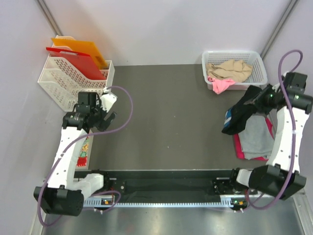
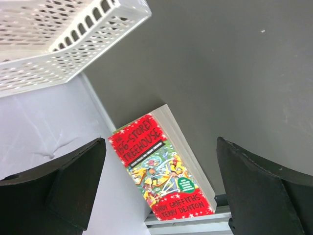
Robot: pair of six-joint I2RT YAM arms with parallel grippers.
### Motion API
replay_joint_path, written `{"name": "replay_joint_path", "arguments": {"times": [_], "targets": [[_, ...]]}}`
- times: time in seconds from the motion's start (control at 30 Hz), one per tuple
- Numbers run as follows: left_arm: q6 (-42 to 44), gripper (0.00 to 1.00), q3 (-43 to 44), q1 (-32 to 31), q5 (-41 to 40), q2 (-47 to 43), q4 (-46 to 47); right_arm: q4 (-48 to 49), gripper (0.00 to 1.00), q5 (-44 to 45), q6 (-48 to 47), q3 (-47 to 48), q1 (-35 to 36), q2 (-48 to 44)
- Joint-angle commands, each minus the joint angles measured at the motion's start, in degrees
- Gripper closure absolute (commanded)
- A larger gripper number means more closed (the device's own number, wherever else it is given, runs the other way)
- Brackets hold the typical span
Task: Fold and stack the t-shirts
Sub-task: Put the neatly folded tshirt into the corner of the board with the right arm
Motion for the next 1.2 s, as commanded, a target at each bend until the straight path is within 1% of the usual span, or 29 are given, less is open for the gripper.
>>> {"name": "replay_joint_path", "arguments": {"times": [0.0, 0.07, 0.1, 0.13, 0.17, 0.2, 0.23, 0.27, 0.3, 0.37, 0.4, 0.47, 0.6, 0.63, 0.67, 0.7, 0.73, 0.77, 0.8, 0.87, 0.9, 1.0, 1.07, 1.1, 1.17], "targets": [[-0.9, 0.01, -2.3, 1.5, 2.0, 1.6, 5.9, 0.1, 1.0, -10.1, -3.3, 12.1, -1.3, 6.5], [-1.8, 0.01, -1.7, 3.9, 4.3, 4.0, 6.0, -2.1, 1.0, -12.6, -4.3, 18.3, -1.5, 10.8], [-2.3, 0.01, -0.8, 4.3, 5.6, 4.8, 6.0, -6.4, 1.0, -12.9, -5.9, 20.7, -1.7, 12.3], [-2.4, 0.01, -0.2, 6.6, 8.9, 6.5, 5.6, -8.2, 1.0, -12.3, -6.8, 23.3, -2.4, 14.6], [-2.4, 0.01, 0.4, 9.5, 10.6, 7.4, 5.4, -9.2, 1.0, -12.0, -7.1, 26.4, -3.2, 15.0], [-2.0, 0.01, 1.6, 11.0, 12.1, 8.3, 5.1, -10.2, 1.0, -11.9, -7.5, 27.4, -4.3, 15.1], [-1.7, 0.01, 2.1, 12.6, 13.6, 9.8, 4.5, -10.5, 1.0, -11.1, -7.8, 28.3, -7.2, 14.6], [-1.4, 0.01, 2.7, 16.0, 16.5, 10.6, 4.4, -10.5, 1.0, -9.6, -8.0, 29.2, -8.4, 14.0], [-1.0, 0.01, 3.7, 17.4, 17.8, 11.3, 4.3, -10.5, 1.0, -6.4, -8.3, 29.2, -9.4, 13.5], [-0.7, 0.01, 4.7, 20.5, 20.6, 13.1, 3.6, -11.8, 1.0, -5.8, -8.9, 27.0, -10.0, 12.8], [-0.7, 0.01, 5.4, 21.2, 21.1, 14.2, 3.2, -11.9, 1.0, -3.1, -9.0, 25.4, -10.0, 12.0], [-0.3, 0.01, 5.9, 22.4, 22.2, 14.7, 2.0, -11.3, 1.0, -1.2, -9.5, 21.1, -10.2, 10.1], [1.0, 0.01, 5.2, 23.3, 23.7, 14.4, 2.0, -9.5, 1.0, 3.1, -7.5, 16.7, -10.6, 8.6], [1.2, 0.01, 5.1, 23.4, 23.7, 14.3, 1.9, -8.8, 1.0, 3.6, -7.2, 12.9, -11.2, 7.2], [1.2, 0.01, 4.9, 23.8, 23.7, 14.3, 1.9, -9.1, 1.0, 4.7, -7.4, 11.0, -11.2, 6.8], [1.7, 0.01, 4.9, 24.1, 24.1, 14.1, 1.9, -9.3, 1.0, 8.1, -7.6, 9.1, -11.2, 6.0], [1.8, 0.01, 4.9, 24.6, 24.5, 14.2, 1.8, -9.1, 1.0, 9.0, -7.8, 5.0, -11.2, 4.3], [2.0, 0.01, 4.9, 25.0, 24.8, 14.1, 1.8, -8.1, 1.0, 8.9, -8.0, 3.6, -11.2, 3.8], [2.3, 0.01, 4.9, 25.2, 25.0, 14.1, 1.5, -7.6, 1.0, 6.9, -7.9, 2.9, -11.2, 3.5], [2.7, 0.01, 4.2, 25.7, 25.3, 14.0, 1.1, -5.6, 1.0, 5.1, -6.4, 2.8, -11.2, 2.7], [3.2, 0.01, 4.0, 25.9, 25.2, 13.8, 1.0, -4.1, 1.0, 2.5, -6.2, 3.4, -11.2, 2.6], [3.6, 0.01, 3.2, 26.5, 25.6, 13.4, 1.2, -4.2, 1.0, -2.1, -6.6, 8.0, -9.8, 4.7], [3.6, 0.01, 3.0, 26.6, 25.9, 13.2, 1.1, -6.4, 1.0, 0.9, -7.1, 11.8, -8.7, 6.3], [3.6, 0.01, 2.9, 26.6, 26.1, 13.0, 1.1, -7.1, 1.0, 3.4, -6.9, 12.0, -8.7, 6.6], [3.5, 0.01, 3.1, 26.7, 26.4, 12.9, 1.1, -8.7, 1.0, 4.8, -7.7, 11.4, -8.8, 7.1]]}}
